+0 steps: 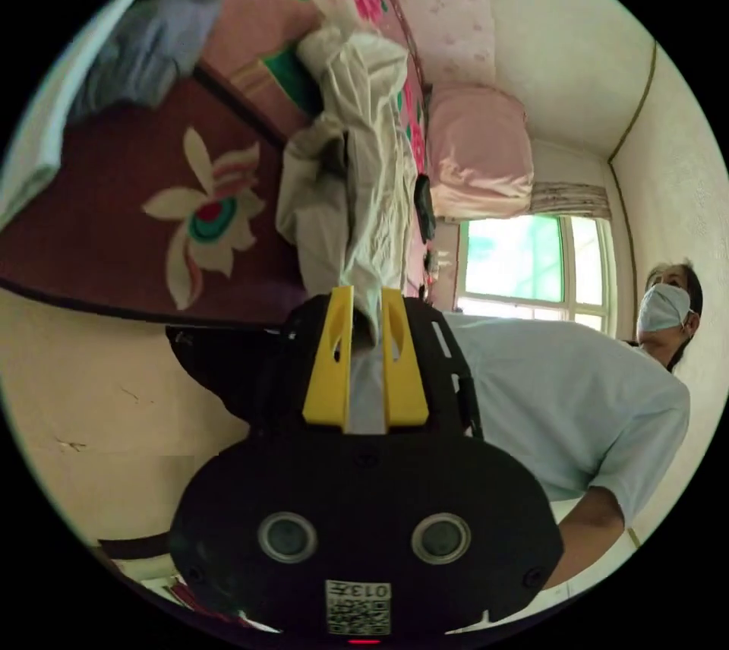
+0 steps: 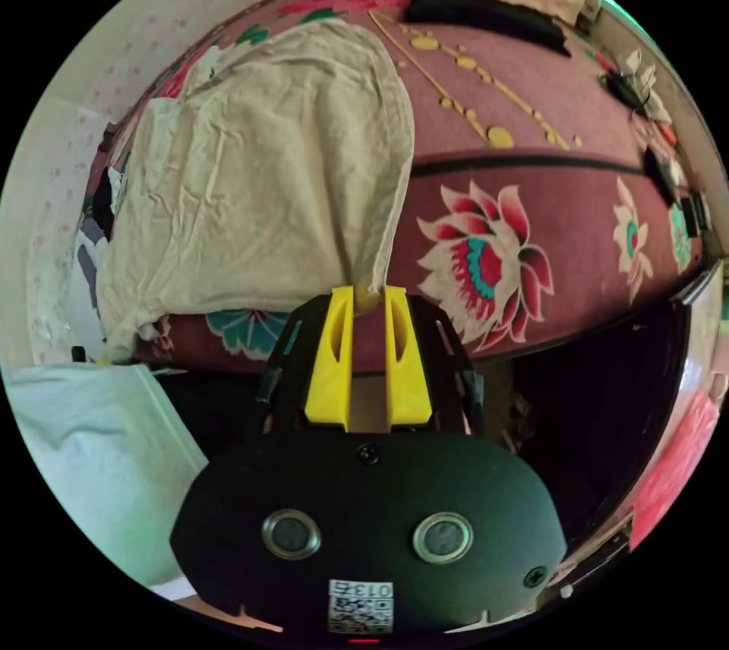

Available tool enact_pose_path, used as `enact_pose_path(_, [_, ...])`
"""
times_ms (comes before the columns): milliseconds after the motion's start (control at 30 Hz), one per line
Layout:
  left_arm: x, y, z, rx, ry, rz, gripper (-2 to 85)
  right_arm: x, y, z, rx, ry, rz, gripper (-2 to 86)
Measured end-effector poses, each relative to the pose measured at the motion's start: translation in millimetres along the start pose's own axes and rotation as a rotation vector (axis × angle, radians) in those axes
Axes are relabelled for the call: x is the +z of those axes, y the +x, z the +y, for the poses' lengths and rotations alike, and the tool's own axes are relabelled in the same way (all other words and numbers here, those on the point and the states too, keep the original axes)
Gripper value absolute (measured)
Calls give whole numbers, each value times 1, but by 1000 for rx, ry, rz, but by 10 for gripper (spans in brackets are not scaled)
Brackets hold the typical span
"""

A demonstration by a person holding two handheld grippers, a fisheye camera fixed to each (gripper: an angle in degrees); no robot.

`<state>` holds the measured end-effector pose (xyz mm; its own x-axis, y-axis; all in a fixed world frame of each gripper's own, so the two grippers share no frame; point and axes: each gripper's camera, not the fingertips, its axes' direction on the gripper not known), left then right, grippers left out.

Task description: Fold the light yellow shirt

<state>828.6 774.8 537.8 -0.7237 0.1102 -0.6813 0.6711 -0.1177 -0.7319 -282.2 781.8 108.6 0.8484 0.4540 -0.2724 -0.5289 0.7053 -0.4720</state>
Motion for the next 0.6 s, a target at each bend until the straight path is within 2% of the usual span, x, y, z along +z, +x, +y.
enact_pose_path(67, [-30, 21, -20, 35, 117, -77, 64, -30, 1, -6, 13, 89, 61, 64])
enact_pose_path(133, [-34, 36, -41, 68, 154, -159, 69, -51, -9, -20, -12, 154, 61, 63])
enact_pose_path(200, [-17, 53, -66, 110, 96, -233, 78, -64, -42, -40, -140, 191, 35, 64])
enact_pose_path(300, [45, 81, -96, 230, -221, -366, 72, -51, -127, -73, -453, 98, -95, 53])
enact_pose_path(367, [89, 90, -96, 306, -496, -401, 71, -14, -201, -84, -689, -92, -235, 51])
enact_pose_path(467, [109, 105, -89, 373, -605, -370, 87, 37, -282, -70, -929, -217, -242, 80])
enact_pose_path(600, [120, 123, -85, 437, -704, -410, 100, 84, -338, -64, -1012, -323, -316, 91])
